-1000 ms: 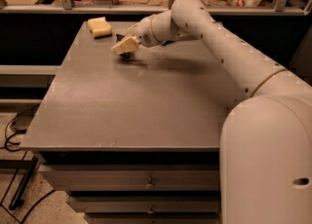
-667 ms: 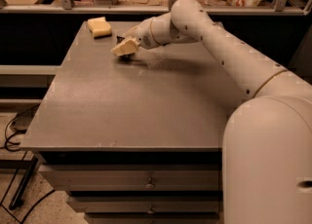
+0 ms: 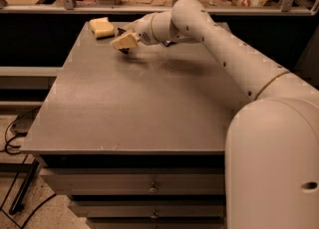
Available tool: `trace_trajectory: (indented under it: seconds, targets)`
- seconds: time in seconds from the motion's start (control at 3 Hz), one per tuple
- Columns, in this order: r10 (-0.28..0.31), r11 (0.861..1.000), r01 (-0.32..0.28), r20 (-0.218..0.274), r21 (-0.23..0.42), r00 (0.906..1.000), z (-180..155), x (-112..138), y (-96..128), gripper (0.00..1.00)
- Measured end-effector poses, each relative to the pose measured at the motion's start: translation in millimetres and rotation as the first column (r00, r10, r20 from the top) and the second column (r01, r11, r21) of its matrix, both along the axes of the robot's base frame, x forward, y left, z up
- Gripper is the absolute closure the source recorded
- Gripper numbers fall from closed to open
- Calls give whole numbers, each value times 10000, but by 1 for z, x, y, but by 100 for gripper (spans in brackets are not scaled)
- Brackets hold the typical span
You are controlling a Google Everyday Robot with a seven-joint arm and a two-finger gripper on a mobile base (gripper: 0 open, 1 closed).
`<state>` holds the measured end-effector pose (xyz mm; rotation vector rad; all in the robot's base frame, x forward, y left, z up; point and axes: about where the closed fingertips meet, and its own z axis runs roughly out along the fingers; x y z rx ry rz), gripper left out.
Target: Move rxbar chocolate near sponge
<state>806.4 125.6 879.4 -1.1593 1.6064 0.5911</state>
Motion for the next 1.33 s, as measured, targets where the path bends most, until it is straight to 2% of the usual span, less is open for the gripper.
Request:
trace_trajectory:
  seconds: [0.33, 0.67, 1.0, 1.33]
  targets:
    - [-208, 9968, 206, 19, 778, 9998, 4, 25, 9, 74]
    - [-337, 9931, 333, 21, 1124, 9994, 7, 37, 12, 51]
    - [-394, 9893, 386, 31, 1406, 9992, 9, 41, 14, 28]
    - [-347, 9895, 343, 9, 1401, 9994, 7, 40, 17, 4]
